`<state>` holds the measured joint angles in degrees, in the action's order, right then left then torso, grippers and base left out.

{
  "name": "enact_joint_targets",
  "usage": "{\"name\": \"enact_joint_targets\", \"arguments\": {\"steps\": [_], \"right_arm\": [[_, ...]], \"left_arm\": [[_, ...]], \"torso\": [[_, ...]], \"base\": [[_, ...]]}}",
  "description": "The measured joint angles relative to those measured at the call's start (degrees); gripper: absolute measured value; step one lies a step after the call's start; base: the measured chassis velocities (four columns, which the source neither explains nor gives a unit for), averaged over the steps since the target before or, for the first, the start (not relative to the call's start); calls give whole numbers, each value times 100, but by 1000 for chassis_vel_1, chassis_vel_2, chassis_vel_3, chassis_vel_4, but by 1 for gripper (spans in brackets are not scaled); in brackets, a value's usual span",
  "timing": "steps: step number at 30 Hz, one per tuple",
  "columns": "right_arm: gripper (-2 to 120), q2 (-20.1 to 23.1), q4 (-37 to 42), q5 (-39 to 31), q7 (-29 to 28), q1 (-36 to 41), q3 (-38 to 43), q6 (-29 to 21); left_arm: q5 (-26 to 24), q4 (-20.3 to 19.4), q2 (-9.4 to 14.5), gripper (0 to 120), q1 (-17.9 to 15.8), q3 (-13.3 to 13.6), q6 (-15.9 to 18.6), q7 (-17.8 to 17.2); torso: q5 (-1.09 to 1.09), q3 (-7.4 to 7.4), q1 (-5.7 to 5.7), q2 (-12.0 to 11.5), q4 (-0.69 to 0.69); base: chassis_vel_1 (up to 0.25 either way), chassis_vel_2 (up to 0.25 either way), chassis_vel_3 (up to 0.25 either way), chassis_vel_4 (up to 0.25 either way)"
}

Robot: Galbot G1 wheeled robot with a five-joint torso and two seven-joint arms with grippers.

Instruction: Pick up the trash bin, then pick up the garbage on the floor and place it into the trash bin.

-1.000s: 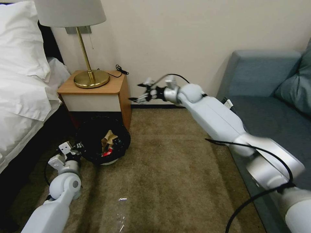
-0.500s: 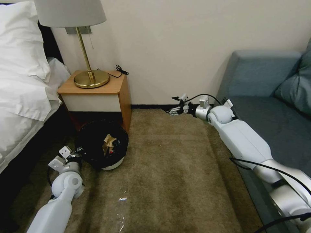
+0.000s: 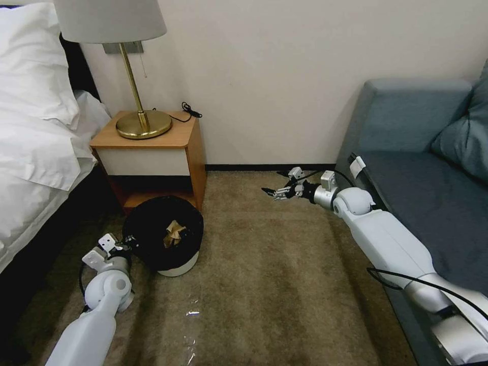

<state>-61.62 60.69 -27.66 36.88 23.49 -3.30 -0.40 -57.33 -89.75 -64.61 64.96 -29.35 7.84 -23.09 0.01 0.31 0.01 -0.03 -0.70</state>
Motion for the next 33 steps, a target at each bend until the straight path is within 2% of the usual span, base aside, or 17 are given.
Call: {"name": "enact_joint_targets", "arguments": {"steps": [2, 5, 6, 8, 10, 11, 17, 18, 19, 21, 22, 24, 26, 27, 28, 29, 33], "right_arm": [[100, 17, -18, -10, -314, 69, 23, 280], [100, 16, -17, -17, -572, 104, 35, 390], [100, 2, 7, -55, -832, 146, 79, 442], [100, -13, 32, -78, -960, 166, 107, 447], [100, -69, 146, -174, -1360, 219, 176, 421], [100, -69, 146, -174, -1360, 219, 176, 421], [100, -360, 498, -871, -2068, 427, 421, 156], [100, -496, 586, -1100, -2260, 508, 528, 80], [100, -496, 586, -1100, -2260, 508, 528, 80], [100, -725, 763, -1531, -2616, 662, 748, -149], [100, -725, 763, -1531, -2616, 662, 748, -149], [100, -826, 944, -1940, -2980, 796, 891, -373], [100, -852, 964, -1990, -3059, 821, 920, -406], [100, -931, 971, -2037, -3239, 869, 979, -439], [100, -931, 971, -2037, -3239, 869, 979, -439], [100, -1001, 961, -2014, -3373, 901, 1026, -448], [100, -1059, 984, -1966, -3532, 960, 1149, -511]], "left_arm": [[169, -106, 83, 49, 62, 3, 10, -41], [234, -171, 122, 54, 94, 1, 9, -85], [312, -300, 190, 61, 160, -11, 11, -145], [364, -386, 226, 65, 203, -14, 16, -171], [648, -622, 318, 77, 341, -15, 13, -282], [648, -622, 318, 77, 341, -15, 13, -282], [1553, -1202, 557, 98, 635, 8, -175, -262], [1763, -1406, 676, 99, 715, 16, -221, -182], [1763, -1406, 676, 99, 715, 16, -221, -182], [1891, -1780, 943, 100, 802, 42, -237, -27], [1891, -1780, 943, 100, 802, 42, -237, -27], [1739, -2126, 1277, 100, 830, 108, -161, 71], [1672, -2200, 1357, 100, 832, 128, -123, 76], [1494, -2385, 1569, 100, 827, 189, -46, 98], [1494, -2385, 1569, 100, 827, 189, -46, 98], [1346, -2522, 1750, 100, 802, 241, 12, 107], [1159, -2701, 1937, 100, 782, 304, 69, 154]], "torso": [[-1, 0, 0, 0, 0], [-1, 0, 0, 0, 0], [-1, 0, 0, 0, 0], [0, 0, 0, 0, 0], [-2, 0, 0, 0, 0], [-2, 0, 0, 0, 0], [-2, 0, 0, 0, 1], [0, 0, 0, 0, 1], [0, 0, 0, 0, 1], [-1, 1, 0, 0, 2], [-1, 1, 0, 0, 2], [-3, 0, 0, 0, 1], [-2, 0, 0, 0, 0], [-2, 1, 0, 0, -1], [-2, 1, 0, 0, -1], [-1, 1, 0, 0, 1], [-1, 1, 0, 0, 0]], "base": [[0, 0, 0, 0], [0, 0, 0, 0], [0, 0, 0, 0], [0, 0, 0, 0], [0, 0, 0, 0], [0, 0, 0, 0], [0, 0, 0, 0], [0, 0, 0, 0], [0, 0, 0, 0], [0, 0, 0, 0], [0, 0, 0, 0], [0, 0, 0, 0], [0, 0, 0, 0], [0, 0, 0, 0], [0, 0, 0, 0], [0, 0, 0, 0], [0, 0, 0, 0]]}}
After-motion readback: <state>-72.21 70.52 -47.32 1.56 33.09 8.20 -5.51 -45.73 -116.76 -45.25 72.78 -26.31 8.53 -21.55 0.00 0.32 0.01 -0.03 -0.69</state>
